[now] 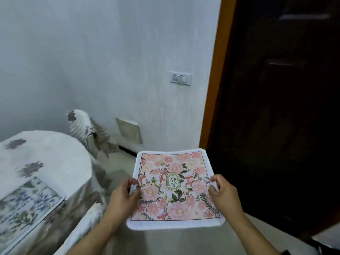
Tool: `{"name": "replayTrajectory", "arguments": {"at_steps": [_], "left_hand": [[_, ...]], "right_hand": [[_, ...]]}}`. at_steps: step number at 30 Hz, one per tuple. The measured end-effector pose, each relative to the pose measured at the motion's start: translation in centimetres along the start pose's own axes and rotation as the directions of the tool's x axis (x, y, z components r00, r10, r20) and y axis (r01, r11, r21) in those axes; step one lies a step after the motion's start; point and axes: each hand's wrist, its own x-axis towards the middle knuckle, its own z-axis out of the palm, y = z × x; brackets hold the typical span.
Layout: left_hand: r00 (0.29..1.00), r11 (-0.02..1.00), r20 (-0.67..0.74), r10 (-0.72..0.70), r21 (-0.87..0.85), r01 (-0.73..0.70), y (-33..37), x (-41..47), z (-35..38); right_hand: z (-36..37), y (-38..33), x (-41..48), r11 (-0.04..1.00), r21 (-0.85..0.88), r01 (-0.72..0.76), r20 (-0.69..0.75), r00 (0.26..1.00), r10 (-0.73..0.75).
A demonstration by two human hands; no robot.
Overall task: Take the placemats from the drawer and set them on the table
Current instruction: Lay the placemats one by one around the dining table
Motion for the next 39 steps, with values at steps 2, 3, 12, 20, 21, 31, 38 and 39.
{"name": "replayTrajectory", "arguments": {"at_steps": [2,3,12,20,21,31,38,39], "left_hand": [[0.991,0.995,-0.089,-0.097,-0.046,0.093,0.2,1.2,-0.7],[0.981,0.990,-0.138,-0.137,-0.061,0.130,0.2,1.8,-1.1],[0.829,0.939,-0.441,-0.344,-0.140,0.315,-4.6,10.2,-5.0],[0.792,0.913,-0.454,-0.408,-0.188,0.363,-8.4,24.6,-8.8],[0.785,0.909,-0.459,-0.416,-0.196,0.368,-8.8,26.4,-9.3],[0.591,0.839,-0.616,-0.520,-0.242,0.487,-14.0,38.2,-13.7],[0.237,0.716,-0.755,-0.611,-0.400,0.573,-16.1,43.4,-15.3],[0.192,0.703,-0.767,-0.612,-0.417,0.576,-16.2,43.7,-15.4]], "right_hand": [[1.4,-1.7,5.0,0.997,0.004,0.077,0.095,0.992,-0.077],[2.5,-2.6,7.5,0.994,0.003,0.111,0.146,0.983,-0.110],[14.6,-12.2,22.5,0.925,0.041,0.377,0.394,0.845,-0.362],[21.9,-18.8,34.0,0.933,0.038,0.359,0.421,0.841,-0.341],[22.8,-19.7,35.6,0.935,0.046,0.353,0.423,0.841,-0.338],[37.3,-27.9,49.9,0.903,0.197,0.383,0.598,0.682,-0.420],[50.0,-37.7,57.7,0.775,0.323,0.543,0.786,0.302,-0.540],[51.5,-39.3,58.3,0.744,0.335,0.578,0.791,0.255,-0.555]]}}
